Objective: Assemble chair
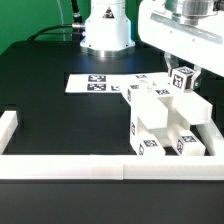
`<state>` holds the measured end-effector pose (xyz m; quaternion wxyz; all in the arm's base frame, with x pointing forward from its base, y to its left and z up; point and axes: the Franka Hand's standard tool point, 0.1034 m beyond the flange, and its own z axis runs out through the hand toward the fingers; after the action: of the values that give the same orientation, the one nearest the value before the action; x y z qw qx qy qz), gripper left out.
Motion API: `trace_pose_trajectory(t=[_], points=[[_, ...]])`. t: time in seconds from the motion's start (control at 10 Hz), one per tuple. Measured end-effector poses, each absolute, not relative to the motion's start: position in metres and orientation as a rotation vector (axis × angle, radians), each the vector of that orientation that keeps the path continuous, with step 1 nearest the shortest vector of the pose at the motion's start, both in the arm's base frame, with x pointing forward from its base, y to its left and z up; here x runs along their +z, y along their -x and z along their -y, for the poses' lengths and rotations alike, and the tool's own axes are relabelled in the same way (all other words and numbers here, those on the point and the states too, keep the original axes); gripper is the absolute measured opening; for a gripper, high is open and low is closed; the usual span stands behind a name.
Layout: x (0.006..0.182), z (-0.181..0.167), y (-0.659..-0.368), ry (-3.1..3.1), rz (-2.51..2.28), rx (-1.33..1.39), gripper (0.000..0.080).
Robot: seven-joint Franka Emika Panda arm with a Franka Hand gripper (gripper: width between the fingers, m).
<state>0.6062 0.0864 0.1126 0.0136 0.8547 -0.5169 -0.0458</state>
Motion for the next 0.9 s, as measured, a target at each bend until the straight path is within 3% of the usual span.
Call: trace_pose_trajectory(t=[0.9], points=[[0.112, -0.100, -0.605, -2.136, 2.243, -0.138, 0.0281]])
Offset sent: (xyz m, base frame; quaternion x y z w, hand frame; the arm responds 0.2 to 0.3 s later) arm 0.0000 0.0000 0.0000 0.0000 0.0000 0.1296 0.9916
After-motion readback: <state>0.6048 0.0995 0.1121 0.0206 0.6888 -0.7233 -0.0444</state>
